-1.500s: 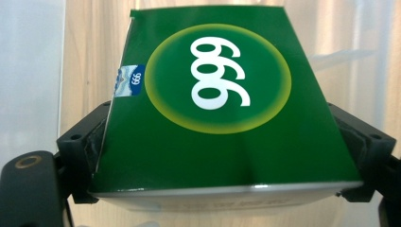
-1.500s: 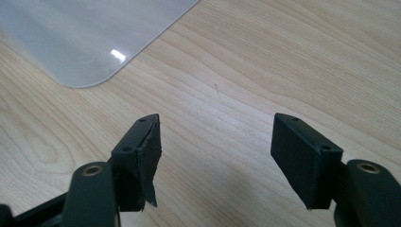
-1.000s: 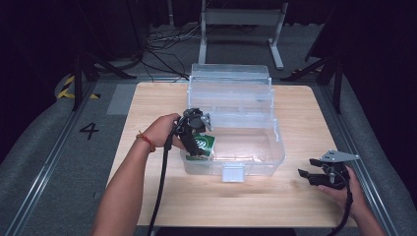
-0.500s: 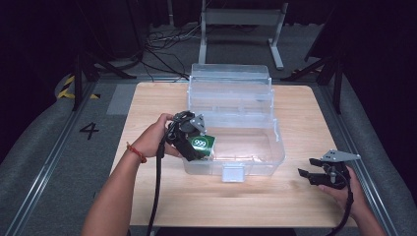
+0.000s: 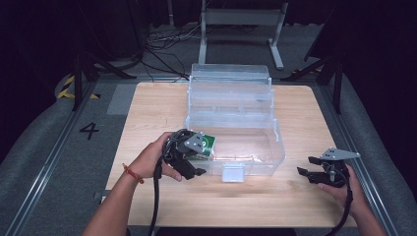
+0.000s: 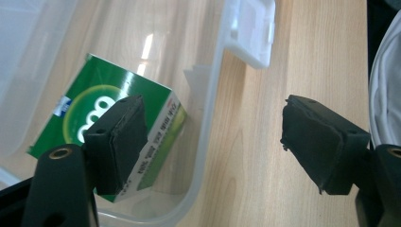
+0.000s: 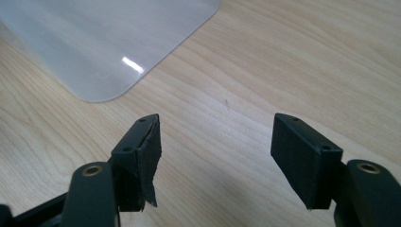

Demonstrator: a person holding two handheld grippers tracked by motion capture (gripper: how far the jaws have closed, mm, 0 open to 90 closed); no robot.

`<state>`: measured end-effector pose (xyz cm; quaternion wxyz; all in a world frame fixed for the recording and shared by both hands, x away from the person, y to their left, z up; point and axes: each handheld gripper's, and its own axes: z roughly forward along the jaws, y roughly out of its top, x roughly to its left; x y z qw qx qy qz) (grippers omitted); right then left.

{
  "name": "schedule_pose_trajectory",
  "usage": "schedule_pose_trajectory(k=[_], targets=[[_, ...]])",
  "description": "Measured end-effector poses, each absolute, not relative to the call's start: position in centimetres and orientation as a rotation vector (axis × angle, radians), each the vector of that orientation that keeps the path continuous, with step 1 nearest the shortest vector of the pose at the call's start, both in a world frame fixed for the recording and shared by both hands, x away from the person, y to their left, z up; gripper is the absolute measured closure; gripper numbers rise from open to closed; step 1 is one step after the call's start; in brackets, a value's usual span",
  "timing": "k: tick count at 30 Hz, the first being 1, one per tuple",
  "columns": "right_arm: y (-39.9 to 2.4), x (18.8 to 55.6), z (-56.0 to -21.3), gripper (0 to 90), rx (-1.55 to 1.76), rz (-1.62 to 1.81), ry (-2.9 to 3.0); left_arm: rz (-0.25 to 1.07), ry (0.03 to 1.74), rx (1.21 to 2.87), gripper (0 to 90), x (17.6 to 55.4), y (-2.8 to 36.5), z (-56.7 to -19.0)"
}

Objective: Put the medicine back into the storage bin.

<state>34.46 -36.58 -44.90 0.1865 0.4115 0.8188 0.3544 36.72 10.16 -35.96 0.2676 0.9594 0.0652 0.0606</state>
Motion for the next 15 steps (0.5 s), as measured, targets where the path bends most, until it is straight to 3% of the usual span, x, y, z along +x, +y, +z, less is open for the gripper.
schedule_pose_trajectory(k=[10,15], targets=[[-35.4,35.6,-42.1,37.4,1.070,1.026,2.290,0.177,0.232,2.581,39.3,36.8,10.4,-38.1],[-34.5,37.0,-38.9,41.9,0.981,1.111,2.204,0.129,0.249,2.545,46.5,37.1,10.4,-39.1]])
